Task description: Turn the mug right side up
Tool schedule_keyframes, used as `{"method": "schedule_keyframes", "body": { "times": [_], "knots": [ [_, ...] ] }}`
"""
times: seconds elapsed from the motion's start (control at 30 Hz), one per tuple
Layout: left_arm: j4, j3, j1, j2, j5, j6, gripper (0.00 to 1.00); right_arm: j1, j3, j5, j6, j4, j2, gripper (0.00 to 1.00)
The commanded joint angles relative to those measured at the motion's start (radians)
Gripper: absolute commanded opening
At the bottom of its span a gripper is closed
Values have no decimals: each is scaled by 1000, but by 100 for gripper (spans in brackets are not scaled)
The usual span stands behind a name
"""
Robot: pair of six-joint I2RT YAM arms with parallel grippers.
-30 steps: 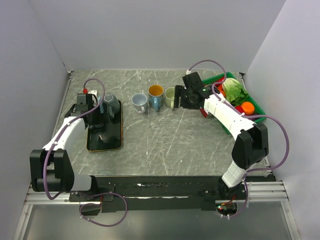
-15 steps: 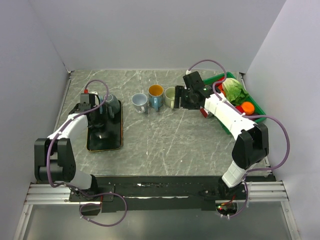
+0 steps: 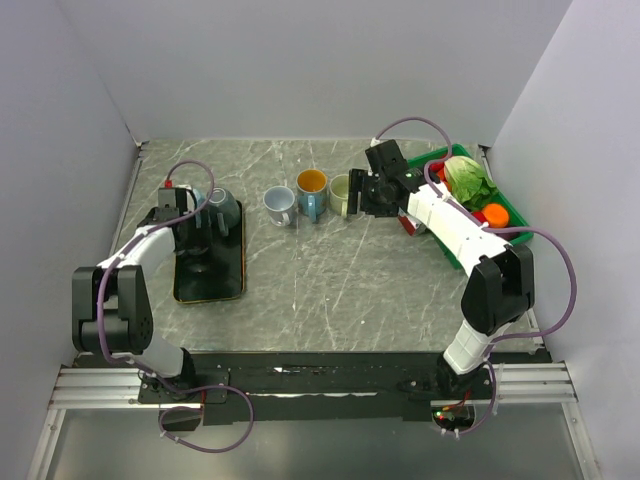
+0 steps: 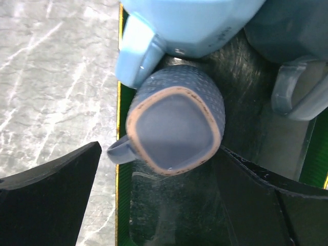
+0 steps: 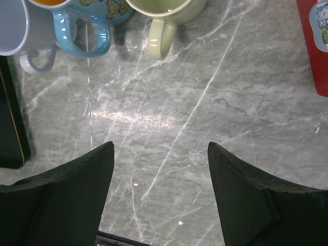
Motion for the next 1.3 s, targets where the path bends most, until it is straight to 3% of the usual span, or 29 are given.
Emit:
{"method": "schedule_keyframes", "body": {
  "times": [0.0,0.1,0.3,0.57,0.73,1.17,1.27],
  "knots": [
    [21,24,1,11,40,-17,97,-10,40,-1,-2,2,-3,80],
    [21,14,1,-7,55,-18,100,-12,21,-1,-2,13,-13,80],
    [18,-17,-3,-61,138,-32,81,-15,-41,-27,15,50,-40,80],
    [-13,-45,-51,-85,120,-61,63,-16,-97,-41,32,74,-69,79],
    [-13,-45,-91,-67,75,-61,47,-18,-120,-50,37,82,-76,79],
    [0,-16,-120,-12,-54,-156,47,-18,-134,-55,38,85,-90,77],
    [6,-8,-120,-6,-64,-175,42,-18,-134,-52,38,85,-90,77]
  ]
}}
